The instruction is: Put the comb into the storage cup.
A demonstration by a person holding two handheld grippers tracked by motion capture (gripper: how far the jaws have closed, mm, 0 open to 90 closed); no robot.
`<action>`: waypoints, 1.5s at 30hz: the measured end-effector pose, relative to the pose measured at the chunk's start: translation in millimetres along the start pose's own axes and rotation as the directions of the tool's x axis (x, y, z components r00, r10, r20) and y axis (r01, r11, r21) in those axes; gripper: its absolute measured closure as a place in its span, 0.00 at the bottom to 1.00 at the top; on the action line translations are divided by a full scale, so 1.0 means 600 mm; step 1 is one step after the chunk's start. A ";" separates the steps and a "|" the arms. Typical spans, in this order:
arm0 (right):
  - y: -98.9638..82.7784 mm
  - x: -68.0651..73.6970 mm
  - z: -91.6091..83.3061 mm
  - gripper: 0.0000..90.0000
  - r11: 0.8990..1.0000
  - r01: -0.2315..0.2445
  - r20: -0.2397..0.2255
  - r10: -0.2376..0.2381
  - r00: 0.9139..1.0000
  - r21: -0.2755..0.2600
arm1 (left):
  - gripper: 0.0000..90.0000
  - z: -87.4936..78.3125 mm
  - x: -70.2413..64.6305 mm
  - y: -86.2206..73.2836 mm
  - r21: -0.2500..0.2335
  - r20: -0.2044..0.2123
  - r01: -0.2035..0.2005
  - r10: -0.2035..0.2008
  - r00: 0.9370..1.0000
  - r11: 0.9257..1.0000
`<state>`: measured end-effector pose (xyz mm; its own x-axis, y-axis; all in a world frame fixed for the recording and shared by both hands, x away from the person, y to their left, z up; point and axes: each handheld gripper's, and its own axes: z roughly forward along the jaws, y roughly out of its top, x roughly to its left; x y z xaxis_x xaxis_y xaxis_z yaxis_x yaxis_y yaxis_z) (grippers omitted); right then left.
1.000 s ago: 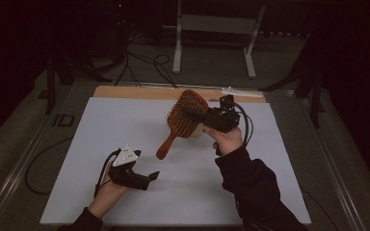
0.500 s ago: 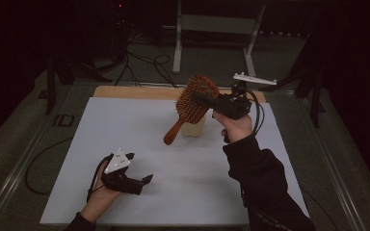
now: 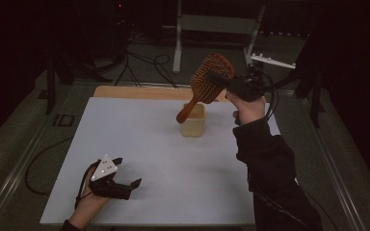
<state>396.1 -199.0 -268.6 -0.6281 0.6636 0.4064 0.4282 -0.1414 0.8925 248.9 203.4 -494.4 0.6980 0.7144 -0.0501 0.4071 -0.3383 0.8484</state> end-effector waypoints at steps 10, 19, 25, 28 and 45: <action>0.020 -0.035 0.000 0.58 0.999 -0.005 0.091 0.009 0.996 -0.048 | 0.00 -0.005 0.002 -0.009 -0.026 0.005 -0.010 0.010 1.000 1.000; 0.004 -0.057 0.030 0.58 1.000 0.013 0.148 -0.010 0.989 -0.020 | 0.00 -0.005 0.003 -0.011 -0.037 0.002 -0.007 0.007 1.000 0.999; -0.017 -0.072 0.054 0.58 1.000 0.025 0.177 -0.027 0.984 0.011 | 0.00 -0.005 0.002 -0.011 -0.044 0.002 -0.017 0.017 1.000 0.999; -0.028 -0.077 0.065 0.58 0.999 0.032 0.180 -0.036 0.983 0.022 | 0.00 -0.003 0.002 -0.012 -0.045 0.001 -0.022 0.022 1.000 0.999; -0.082 -0.103 0.115 0.58 0.997 0.002 0.206 -0.019 0.978 0.080 | 0.00 -0.008 0.003 -0.010 -0.080 -0.004 -0.019 0.019 1.000 0.997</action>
<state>459.1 -182.5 -351.0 -0.4885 0.8033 0.3407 0.4777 -0.0805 0.8748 244.7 209.9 -497.1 0.7032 0.7103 -0.0318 0.3452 -0.3020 0.8886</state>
